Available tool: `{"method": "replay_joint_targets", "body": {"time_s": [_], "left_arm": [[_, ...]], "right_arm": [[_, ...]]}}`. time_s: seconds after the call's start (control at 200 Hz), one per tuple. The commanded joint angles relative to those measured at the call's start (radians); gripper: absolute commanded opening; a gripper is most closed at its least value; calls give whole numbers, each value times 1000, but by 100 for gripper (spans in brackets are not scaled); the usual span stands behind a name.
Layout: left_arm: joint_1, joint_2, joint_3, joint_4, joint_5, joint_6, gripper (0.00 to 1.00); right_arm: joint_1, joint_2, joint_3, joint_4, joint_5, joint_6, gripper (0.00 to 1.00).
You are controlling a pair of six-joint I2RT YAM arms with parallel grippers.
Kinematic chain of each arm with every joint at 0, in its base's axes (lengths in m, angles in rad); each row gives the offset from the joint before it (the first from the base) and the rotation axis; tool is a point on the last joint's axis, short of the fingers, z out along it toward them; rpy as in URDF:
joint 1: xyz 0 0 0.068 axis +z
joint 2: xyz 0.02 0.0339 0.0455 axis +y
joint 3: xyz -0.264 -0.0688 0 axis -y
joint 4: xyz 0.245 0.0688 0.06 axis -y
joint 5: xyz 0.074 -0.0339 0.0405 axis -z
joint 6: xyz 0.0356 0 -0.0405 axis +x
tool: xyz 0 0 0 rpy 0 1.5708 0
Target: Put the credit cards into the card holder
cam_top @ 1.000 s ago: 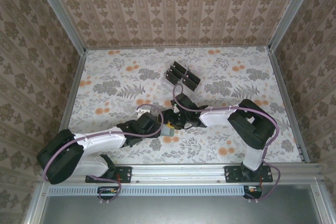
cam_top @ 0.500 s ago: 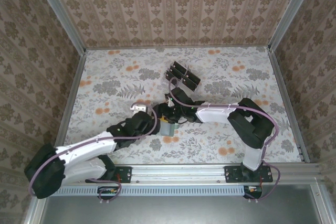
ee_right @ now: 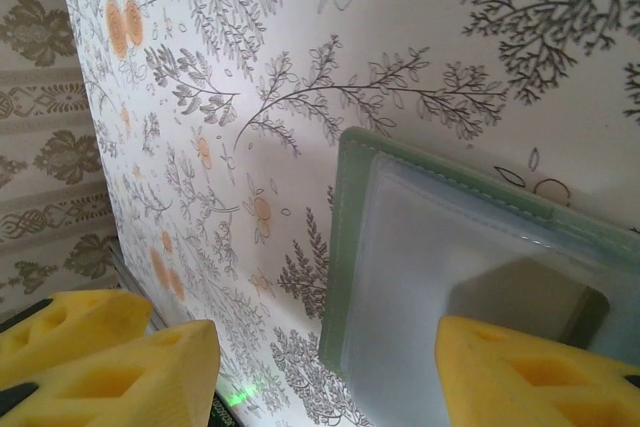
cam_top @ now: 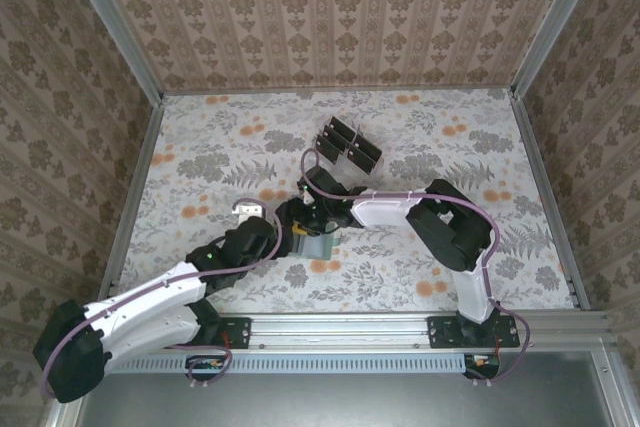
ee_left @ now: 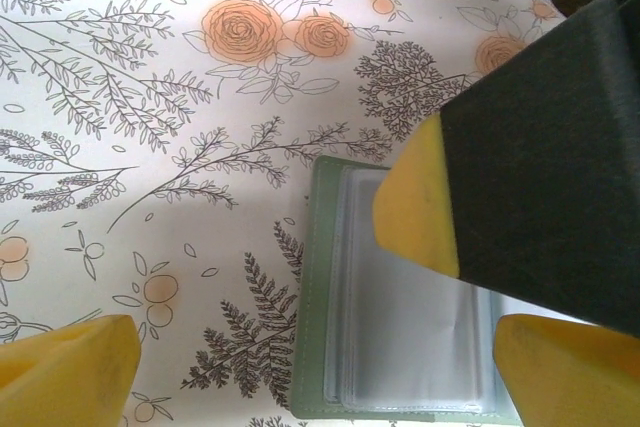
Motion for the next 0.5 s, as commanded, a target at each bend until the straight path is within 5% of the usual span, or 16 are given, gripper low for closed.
{"method": "replay_joint_targets", "body": {"time_s": [0.0,0.15,0.495], "left_arm": [[16,-16,-12,-39,-15,-24,100],[44,-10,-7,-52,5,-22,100],[152,45,23,-72,98,4,100]], "right_arm": [[1,-39,67,-98,-35,-73,60],[-49,-106,155,-247,-30,-199,60],[-241,-82,521,-756,241,-631,57]]}}
